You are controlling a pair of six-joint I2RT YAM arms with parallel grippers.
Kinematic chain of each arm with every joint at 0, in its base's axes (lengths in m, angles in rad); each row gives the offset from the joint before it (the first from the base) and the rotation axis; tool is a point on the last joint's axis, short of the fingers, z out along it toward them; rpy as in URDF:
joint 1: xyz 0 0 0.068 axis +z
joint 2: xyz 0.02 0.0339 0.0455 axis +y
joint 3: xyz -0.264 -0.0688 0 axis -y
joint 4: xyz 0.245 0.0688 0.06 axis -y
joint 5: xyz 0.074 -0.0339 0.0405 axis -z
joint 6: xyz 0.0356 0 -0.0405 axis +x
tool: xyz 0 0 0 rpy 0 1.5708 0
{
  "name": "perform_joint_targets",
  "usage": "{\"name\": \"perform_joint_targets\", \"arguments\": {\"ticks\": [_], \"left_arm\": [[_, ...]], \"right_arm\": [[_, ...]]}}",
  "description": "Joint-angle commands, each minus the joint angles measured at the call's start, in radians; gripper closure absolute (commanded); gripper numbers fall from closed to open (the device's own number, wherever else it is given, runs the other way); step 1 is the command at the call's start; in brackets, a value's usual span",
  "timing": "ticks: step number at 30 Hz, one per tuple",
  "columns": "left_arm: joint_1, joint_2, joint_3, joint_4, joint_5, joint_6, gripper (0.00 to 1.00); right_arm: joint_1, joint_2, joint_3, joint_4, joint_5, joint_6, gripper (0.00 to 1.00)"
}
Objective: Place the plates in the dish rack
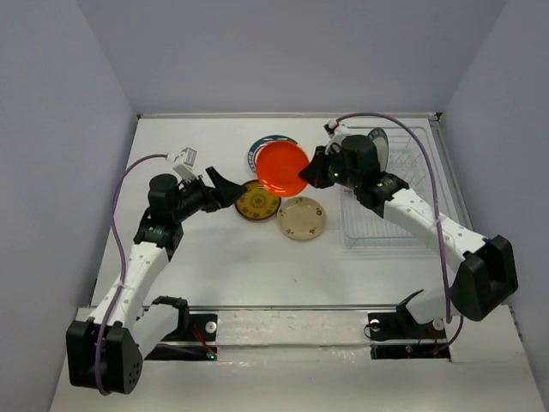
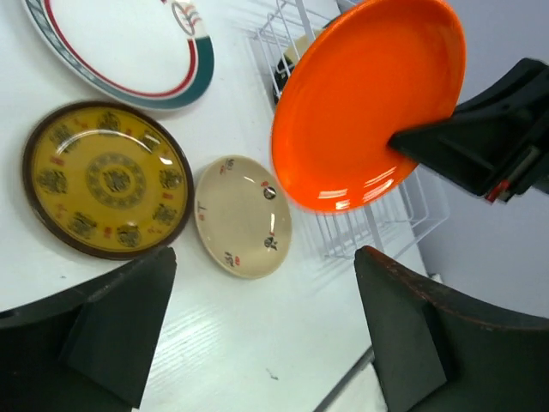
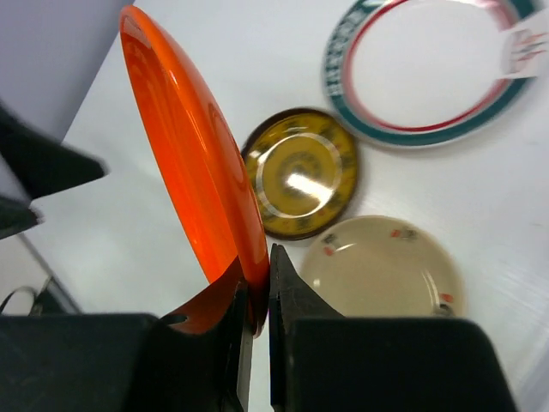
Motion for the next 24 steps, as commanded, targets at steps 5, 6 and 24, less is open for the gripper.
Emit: {"name": "perform_joint_targets", "arguments": {"ticks": [5, 6, 24], "left_arm": [[-0.012, -0.185, 0.171, -0.248, -0.121, 0.257, 0.01], [-0.014, -0.202, 0.144, -0.248, -0.121, 0.277, 0.01], [-0.037, -0.379, 0.118, -0.277, -0.139, 0.343, 0.01]], "right_arm": [[-0.341, -0.227, 0.037, -0.113, 0.432, -0.008, 0.93], [-0.37, -0.241, 0.037, -0.121, 0.483, -0.008, 0.93], [-0.617, -0.129, 0.046, -0.094, 0.762, -0.167, 0.93]]}}
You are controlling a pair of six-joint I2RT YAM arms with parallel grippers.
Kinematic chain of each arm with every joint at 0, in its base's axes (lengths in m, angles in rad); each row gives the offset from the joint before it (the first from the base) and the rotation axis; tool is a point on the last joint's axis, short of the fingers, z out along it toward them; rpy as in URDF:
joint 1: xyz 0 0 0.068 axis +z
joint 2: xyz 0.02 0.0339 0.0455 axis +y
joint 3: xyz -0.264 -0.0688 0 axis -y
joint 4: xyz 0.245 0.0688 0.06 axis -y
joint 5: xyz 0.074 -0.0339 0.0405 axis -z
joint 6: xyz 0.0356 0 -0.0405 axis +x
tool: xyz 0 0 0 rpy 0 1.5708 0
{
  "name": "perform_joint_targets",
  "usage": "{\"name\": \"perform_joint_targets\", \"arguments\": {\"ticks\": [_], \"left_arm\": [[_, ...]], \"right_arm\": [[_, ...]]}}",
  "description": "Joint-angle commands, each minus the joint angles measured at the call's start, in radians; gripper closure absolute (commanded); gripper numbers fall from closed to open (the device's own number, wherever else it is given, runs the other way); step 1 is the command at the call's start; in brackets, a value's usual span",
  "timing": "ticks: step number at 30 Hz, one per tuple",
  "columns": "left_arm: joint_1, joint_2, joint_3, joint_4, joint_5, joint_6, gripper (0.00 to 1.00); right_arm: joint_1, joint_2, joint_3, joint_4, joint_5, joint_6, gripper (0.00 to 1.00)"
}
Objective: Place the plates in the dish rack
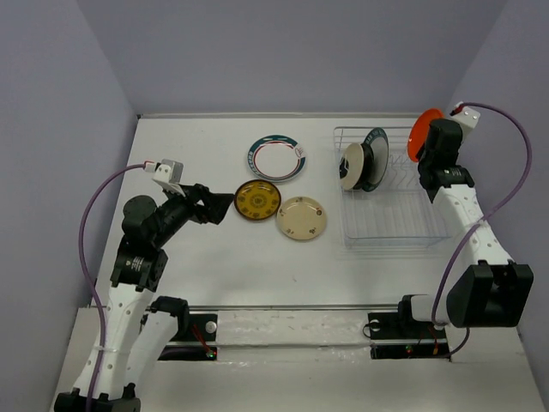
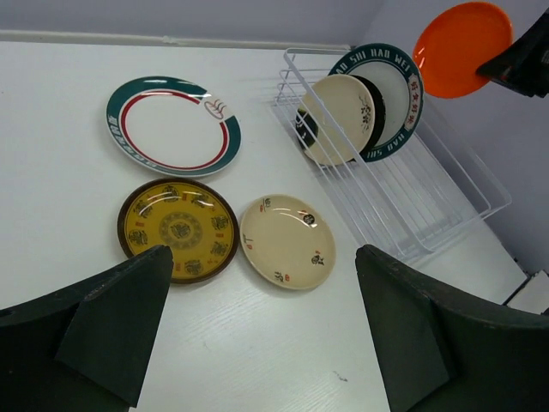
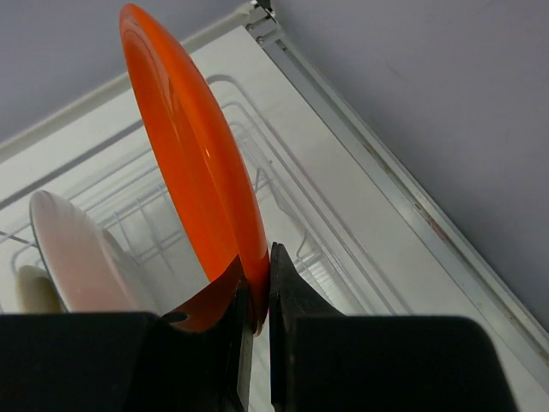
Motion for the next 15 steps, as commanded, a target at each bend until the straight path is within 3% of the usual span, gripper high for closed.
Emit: {"name": "perform_joint_targets", "arguments": {"ticks": [1, 15], "left_arm": [[-0.01, -0.018, 0.0, 0.012, -0.007, 0.021, 0.01], [-0.01, 0.025, 0.005, -0.003, -0.013, 0.018, 0.01]], "right_arm": [[0.018, 0.029, 0.035, 0.032, 0.004, -0.069, 0.93], [0.127, 0.201, 0.085, -0.012, 0.004, -0.108, 0.93]]}}
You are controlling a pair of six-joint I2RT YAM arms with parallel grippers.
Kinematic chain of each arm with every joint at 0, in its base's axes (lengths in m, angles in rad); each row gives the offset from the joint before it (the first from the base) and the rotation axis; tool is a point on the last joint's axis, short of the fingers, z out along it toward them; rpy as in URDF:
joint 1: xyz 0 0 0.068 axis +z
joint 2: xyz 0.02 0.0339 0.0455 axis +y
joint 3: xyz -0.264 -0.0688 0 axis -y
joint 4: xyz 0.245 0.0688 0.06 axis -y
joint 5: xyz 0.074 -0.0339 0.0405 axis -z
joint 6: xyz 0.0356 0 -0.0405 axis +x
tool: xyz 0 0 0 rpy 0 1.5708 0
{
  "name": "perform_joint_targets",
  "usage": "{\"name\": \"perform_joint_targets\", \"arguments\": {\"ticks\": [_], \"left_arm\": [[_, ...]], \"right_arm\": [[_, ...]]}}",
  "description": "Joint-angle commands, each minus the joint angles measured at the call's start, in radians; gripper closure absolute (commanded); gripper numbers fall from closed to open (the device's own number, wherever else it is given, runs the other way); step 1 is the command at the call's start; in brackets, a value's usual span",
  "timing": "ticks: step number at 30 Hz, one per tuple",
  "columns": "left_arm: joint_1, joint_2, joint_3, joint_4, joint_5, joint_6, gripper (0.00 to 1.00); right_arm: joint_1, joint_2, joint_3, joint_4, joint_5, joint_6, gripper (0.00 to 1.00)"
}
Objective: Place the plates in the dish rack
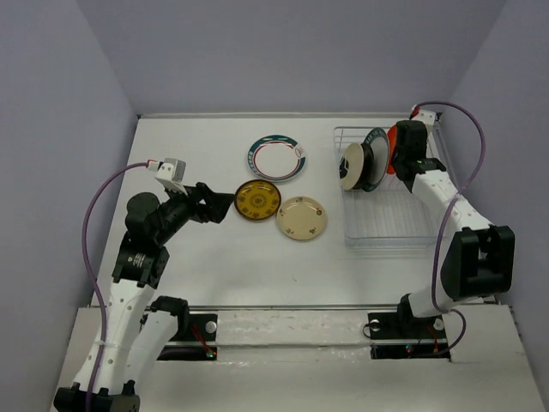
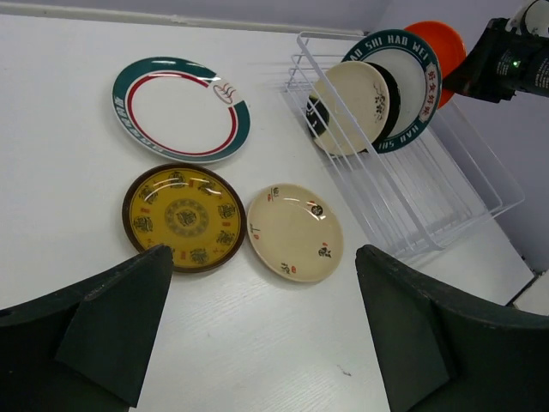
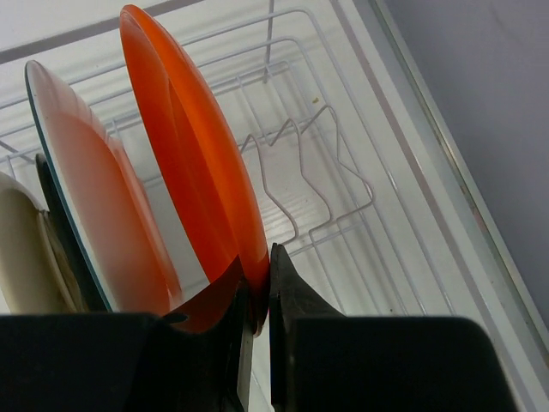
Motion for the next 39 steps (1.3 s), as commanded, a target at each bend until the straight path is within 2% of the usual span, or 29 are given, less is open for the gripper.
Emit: {"name": "perform_joint_targets", "arguments": {"ticks": [1, 8, 13, 17, 19, 22, 23, 25, 26, 29, 32, 35, 36, 38, 39], "left_arm": [[-0.005, 0.004, 0.005, 0.014, 0.001, 0.012, 0.01], [-0.003, 0.032, 0.005, 0.005, -0.018, 0.003, 0.01], [-0.003, 0.058, -0.005, -0.007, -0.101, -0.029, 0.01], [-0.005, 0.108, -0.003, -0.015, -0.092, -0.031, 0.01], [-0.003, 0.124, 0.002, -0.018, -0.092, -0.031, 0.01], [-0.005, 0.156, 0.002, -0.018, -0.095, -0.033, 0.01], [-0.003, 0.165, 0.002, -0.018, -0.094, -0.039, 0.01], [-0.005, 0.193, 0.002, -0.015, -0.078, -0.049, 0.01], [-0.003, 0.205, -0.003, -0.009, -0.065, -0.057, 0.01], [-0.003, 0.244, -0.021, 0.034, -0.02, -0.114, 0.01], [-0.003, 0.256, -0.034, 0.049, -0.049, -0.158, 0.01], [-0.008, 0.254, -0.061, 0.101, -0.087, -0.223, 0.09], [-0.012, 0.257, -0.072, 0.114, -0.1, -0.239, 0.16], [-0.041, 0.283, -0.097, 0.137, -0.207, -0.284, 0.18], [-0.054, 0.284, -0.101, 0.137, -0.207, -0.284, 0.18]], "right_arm": [[0.014, 0.008, 0.048, 0.023, 0.027, -0.019, 0.93], [0.043, 0.02, 0.014, 0.016, 0.048, -0.005, 0.93], [0.052, 0.045, 0.008, 0.005, 0.059, 0.001, 0.93], [0.062, 0.049, 0.006, -0.003, 0.086, 0.007, 0.93], [0.062, 0.045, 0.006, -0.004, 0.088, 0.008, 0.9], [0.071, 0.048, 0.012, -0.015, 0.08, 0.016, 0.78], [0.071, 0.048, 0.014, -0.018, 0.085, 0.021, 0.7], [0.071, 0.043, 0.021, -0.044, 0.093, 0.033, 0.63], [0.071, 0.031, 0.029, -0.056, 0.099, 0.036, 0.53], [0.071, -0.009, 0.04, -0.085, 0.108, 0.039, 0.42], [0.071, -0.066, 0.04, -0.107, 0.114, 0.041, 0.41], [0.071, -0.112, 0.021, -0.118, 0.116, 0.044, 0.41], [0.071, -0.145, 0.015, -0.122, 0.114, 0.045, 0.42], [0.071, -0.205, -0.006, -0.128, 0.093, 0.056, 0.42], [0.071, -0.227, -0.006, -0.132, 0.093, 0.061, 0.42]]}}
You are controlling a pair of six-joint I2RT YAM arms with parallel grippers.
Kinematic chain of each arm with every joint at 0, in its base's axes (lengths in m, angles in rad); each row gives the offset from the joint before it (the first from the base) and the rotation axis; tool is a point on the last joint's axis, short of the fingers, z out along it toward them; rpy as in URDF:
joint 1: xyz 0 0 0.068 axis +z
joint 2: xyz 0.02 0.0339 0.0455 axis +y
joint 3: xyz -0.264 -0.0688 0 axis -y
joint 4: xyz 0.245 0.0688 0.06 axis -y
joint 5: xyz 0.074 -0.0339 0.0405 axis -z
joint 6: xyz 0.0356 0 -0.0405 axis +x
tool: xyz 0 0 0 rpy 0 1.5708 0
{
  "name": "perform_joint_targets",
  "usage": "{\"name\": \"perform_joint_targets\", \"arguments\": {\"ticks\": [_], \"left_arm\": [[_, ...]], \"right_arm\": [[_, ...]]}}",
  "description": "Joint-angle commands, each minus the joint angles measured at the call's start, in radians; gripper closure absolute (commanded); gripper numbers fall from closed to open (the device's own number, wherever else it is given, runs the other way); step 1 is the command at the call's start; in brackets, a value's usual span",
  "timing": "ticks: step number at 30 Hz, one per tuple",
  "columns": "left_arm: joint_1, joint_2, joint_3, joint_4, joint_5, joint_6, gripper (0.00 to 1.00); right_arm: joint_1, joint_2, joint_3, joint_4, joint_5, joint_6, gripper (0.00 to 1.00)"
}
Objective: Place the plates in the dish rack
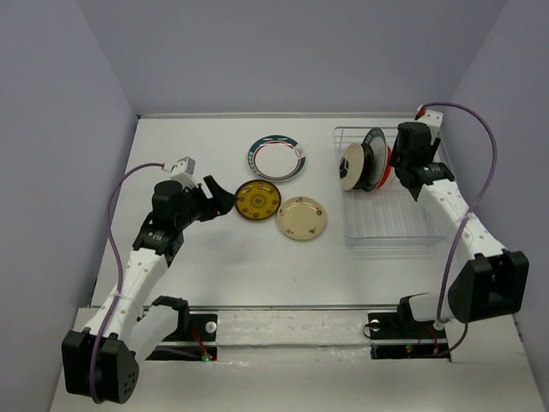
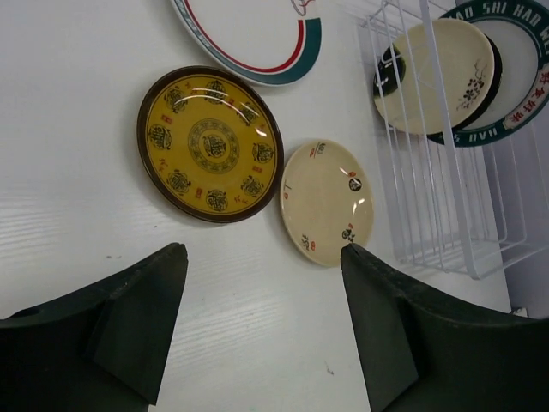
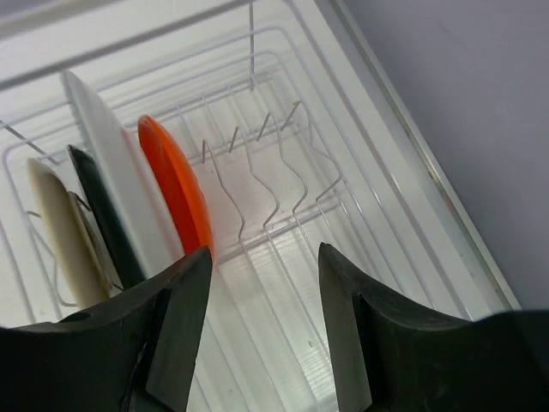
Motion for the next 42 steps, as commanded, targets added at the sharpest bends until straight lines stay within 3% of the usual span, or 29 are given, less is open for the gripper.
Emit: {"name": "perform_joint_targets", "arguments": {"ticks": [1, 4, 7, 11, 14, 20, 26, 29, 30, 31, 32, 33, 38, 42], "left_arm": [[-0.058, 0.036, -0.036, 0.108, -0.157, -0.1, 0.19], [-0.143, 0.07, -0.05, 0.142, -0.261, -0.146, 0.22], [-0.181, 0.19, -0.044, 0.197, -0.393, -0.173, 0.26], [-0.183, 0.327, -0.024, 0.24, -0.478, -0.189, 0.29], [-0.181, 0.415, -0.015, 0.283, -0.509, -0.197, 0.34], [-0.181, 0.597, 0.045, 0.355, -0.481, -0.19, 0.4], [-0.181, 0.694, 0.084, 0.386, -0.483, -0.19, 0.54], [-0.181, 0.728, 0.102, 0.389, -0.503, -0.195, 0.69], [-0.181, 0.735, 0.105, 0.389, -0.507, -0.197, 0.69], [-0.181, 0.749, 0.113, 0.389, -0.516, -0.198, 0.77], [-0.181, 0.752, 0.113, 0.389, -0.523, -0.2, 0.93], [-0.181, 0.754, 0.113, 0.388, -0.527, -0.203, 0.94], [-0.181, 0.632, 0.041, 0.383, -0.585, -0.218, 0.94], [-0.184, 0.428, -0.037, 0.357, -0.593, -0.236, 0.94]], "right_arm": [[0.009, -0.139, -0.015, -0.013, -0.005, 0.03, 0.42], [0.009, -0.214, -0.033, -0.007, -0.12, 0.059, 0.42], [0.009, -0.326, -0.097, 0.039, -0.42, 0.108, 0.42], [0.029, -0.408, -0.171, 0.105, -0.641, 0.163, 0.42], [0.049, -0.44, -0.228, 0.128, -0.725, 0.186, 0.42], [0.068, -0.457, -0.295, 0.173, -0.809, 0.206, 0.42], [0.097, -0.44, -0.329, 0.206, -0.831, 0.218, 0.42], [0.12, -0.426, -0.329, 0.226, -0.835, 0.225, 0.42], [0.12, -0.422, -0.329, 0.228, -0.835, 0.225, 0.42], [0.134, -0.419, -0.328, 0.232, -0.834, 0.226, 0.42], [0.147, -0.409, -0.328, 0.236, -0.828, 0.226, 0.42], [0.148, -0.403, -0.329, 0.239, -0.828, 0.226, 0.42], [0.224, -0.348, -0.325, 0.255, -0.838, 0.208, 0.41], [0.289, -0.268, -0.289, 0.282, -0.884, 0.2, 0.29]]}}
